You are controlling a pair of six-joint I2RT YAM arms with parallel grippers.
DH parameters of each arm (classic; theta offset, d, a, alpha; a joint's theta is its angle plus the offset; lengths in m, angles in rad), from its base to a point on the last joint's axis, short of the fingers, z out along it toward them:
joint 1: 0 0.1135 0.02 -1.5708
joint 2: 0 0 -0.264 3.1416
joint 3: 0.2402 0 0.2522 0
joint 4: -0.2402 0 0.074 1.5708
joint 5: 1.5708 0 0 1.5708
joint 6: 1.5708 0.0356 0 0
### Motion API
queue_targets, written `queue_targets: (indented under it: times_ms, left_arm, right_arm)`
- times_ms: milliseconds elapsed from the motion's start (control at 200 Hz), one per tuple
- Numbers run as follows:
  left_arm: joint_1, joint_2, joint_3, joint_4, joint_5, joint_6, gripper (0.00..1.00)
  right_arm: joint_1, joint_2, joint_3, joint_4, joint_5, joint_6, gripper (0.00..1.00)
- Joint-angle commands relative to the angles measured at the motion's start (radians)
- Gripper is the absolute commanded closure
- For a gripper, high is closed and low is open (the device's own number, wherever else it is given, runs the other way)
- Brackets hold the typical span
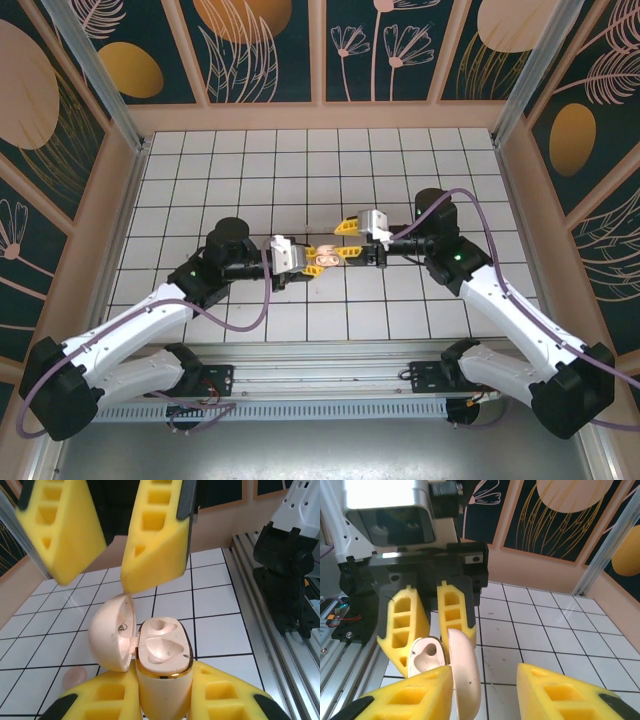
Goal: Insert the wireless bluetooth earbuds into the charging case
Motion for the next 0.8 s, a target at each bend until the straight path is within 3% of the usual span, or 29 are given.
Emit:
queue_targets:
  times_ms: [0, 255, 596, 796]
  left_arm:
    - [0.034, -0.016, -0.027, 0.114, 0.014, -0.09, 0.86]
    - [0.173, -0.013, -0.122, 0.32, 0.076, -0.317, 0.87]
    - [0.352, 0.01, -0.307, 0.691, -0.099, -0.689, 0.89]
    - [0.444, 0.005, -0.346, 0.709, -0.206, -0.805, 0.89]
  right_arm:
    - [-0.028, -0.035, -0.016, 0.043, -0.045, 0.056, 0.61]
    - [-0.034, -0.002, -0.002, 0.066, 0.037, 0.214, 0.6]
    - [-0.031, 0.268, 0.153, -0.112, 0.454, 0.691, 0.61]
    - [-0.014, 0.482, 0.34, -0.305, 0.527, 0.671, 0.62]
